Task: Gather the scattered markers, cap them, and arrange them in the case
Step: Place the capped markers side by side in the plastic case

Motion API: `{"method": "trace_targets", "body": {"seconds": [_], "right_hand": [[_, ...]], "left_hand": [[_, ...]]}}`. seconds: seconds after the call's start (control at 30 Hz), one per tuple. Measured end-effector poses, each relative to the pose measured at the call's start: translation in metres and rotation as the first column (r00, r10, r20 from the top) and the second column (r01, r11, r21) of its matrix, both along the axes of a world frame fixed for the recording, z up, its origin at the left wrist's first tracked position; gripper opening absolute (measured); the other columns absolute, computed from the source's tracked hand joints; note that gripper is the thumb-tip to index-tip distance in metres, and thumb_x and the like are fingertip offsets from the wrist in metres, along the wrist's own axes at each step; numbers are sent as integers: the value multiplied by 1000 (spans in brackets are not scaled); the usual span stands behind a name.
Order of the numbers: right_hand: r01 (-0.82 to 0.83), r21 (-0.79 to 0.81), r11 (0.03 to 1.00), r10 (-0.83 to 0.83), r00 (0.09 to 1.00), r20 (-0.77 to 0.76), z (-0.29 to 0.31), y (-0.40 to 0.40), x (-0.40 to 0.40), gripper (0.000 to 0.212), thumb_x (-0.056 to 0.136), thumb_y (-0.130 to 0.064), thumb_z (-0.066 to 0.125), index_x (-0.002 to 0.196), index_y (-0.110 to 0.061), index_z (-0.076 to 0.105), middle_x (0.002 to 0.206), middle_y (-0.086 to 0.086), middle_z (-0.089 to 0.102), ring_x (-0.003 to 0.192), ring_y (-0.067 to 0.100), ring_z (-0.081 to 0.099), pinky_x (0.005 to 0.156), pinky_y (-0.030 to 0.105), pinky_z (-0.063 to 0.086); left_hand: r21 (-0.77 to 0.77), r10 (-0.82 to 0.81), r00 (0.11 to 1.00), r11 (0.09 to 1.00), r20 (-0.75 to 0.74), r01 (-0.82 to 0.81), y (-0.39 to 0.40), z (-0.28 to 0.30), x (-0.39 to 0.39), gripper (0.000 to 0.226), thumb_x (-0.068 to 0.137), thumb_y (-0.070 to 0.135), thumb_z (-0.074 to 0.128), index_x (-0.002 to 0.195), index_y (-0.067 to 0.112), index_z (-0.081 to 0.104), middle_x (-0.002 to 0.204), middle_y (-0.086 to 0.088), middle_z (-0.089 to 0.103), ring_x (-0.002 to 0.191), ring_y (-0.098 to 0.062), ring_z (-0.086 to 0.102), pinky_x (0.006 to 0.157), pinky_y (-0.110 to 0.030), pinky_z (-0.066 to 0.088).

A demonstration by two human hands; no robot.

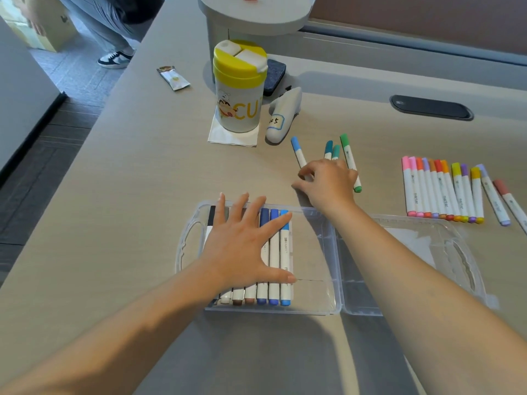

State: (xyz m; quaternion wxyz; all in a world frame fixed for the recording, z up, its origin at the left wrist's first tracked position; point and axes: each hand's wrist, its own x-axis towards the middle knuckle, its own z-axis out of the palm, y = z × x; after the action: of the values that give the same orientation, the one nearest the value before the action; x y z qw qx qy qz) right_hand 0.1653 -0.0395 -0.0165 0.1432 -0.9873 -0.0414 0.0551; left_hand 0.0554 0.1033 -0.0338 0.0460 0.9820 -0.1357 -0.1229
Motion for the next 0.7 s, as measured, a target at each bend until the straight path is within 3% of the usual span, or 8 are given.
{"method": "trace_targets", "body": {"seconds": [0.07,0.17,0.27,0.33,0.43,0.5,0.6,0.7], "right_hand": [[60,7,998,-60,998,36,-1,0,2,23,87,-28,59,106,-16,64,111,6,63,113,26,46,90,34,31],[113,18,993,-114,991,70,0,3,1,12,89,-15,55,99,-13,61,102,10,64,97,28,55,79,32,36],[82,29,996,-84,993,78,6,2,-4,17,89,-9,51,105,-13,57,104,10,63,95,29,56,72,32,38],[101,140,985,-107,993,40,16,-3,-7,26,87,-9,52,113,-13,54,106,8,63,99,29,57,75,33,43],[230,443,867,-212,973,-90,33,-17,-12,44,80,-4,57,123,-12,47,96,6,58,101,30,59,87,43,49],[310,572,759,-217,950,-226,42,-27,-20,40,79,3,56,115,-13,46,90,5,53,94,30,60,81,45,54],[370,605,705,-130,906,-403,53,-40,-40,14,85,3,50,90,-9,46,82,9,52,65,22,58,60,33,55],[425,580,695,-8,811,-585,55,-45,-59,5,91,-9,52,88,-6,51,75,9,60,52,14,61,47,22,55]], "left_hand": [[9,-1,1000,1000,-5,1,-1,1,-1,104,43,88,0,137,50,-17,156,0,-12,142,-29,-15,107,-51,-20],[18,2,1000,1000,-2,-2,-1,1,-1,104,44,91,3,137,50,-18,156,-1,-12,142,-29,-15,106,-51,-21],[15,0,1000,1000,10,0,-1,-1,-1,102,45,89,0,137,50,-18,156,-1,-11,142,-29,-15,104,-49,-22],[9,-1,1000,1000,5,1,-1,-2,-1,101,45,88,-1,137,50,-18,156,-1,-12,142,-29,-15,104,-49,-22],[16,1,1000,1000,2,-1,-1,-2,-2,102,44,88,-1,138,50,-17,155,0,-12,142,-29,-14,107,-51,-20],[19,6,1000,1000,6,-6,-1,-1,-2,103,45,90,1,138,50,-15,155,1,-10,142,-29,-14,107,-51,-19],[26,13,1000,1000,3,-13,-5,-1,0,104,47,92,4,139,49,-14,155,2,-10,143,-28,-13,107,-51,-19],[16,6,1000,1000,2,-6,-10,0,2,110,44,94,2,141,45,-15,155,1,-10,143,-27,-14,108,-51,-19]]}}
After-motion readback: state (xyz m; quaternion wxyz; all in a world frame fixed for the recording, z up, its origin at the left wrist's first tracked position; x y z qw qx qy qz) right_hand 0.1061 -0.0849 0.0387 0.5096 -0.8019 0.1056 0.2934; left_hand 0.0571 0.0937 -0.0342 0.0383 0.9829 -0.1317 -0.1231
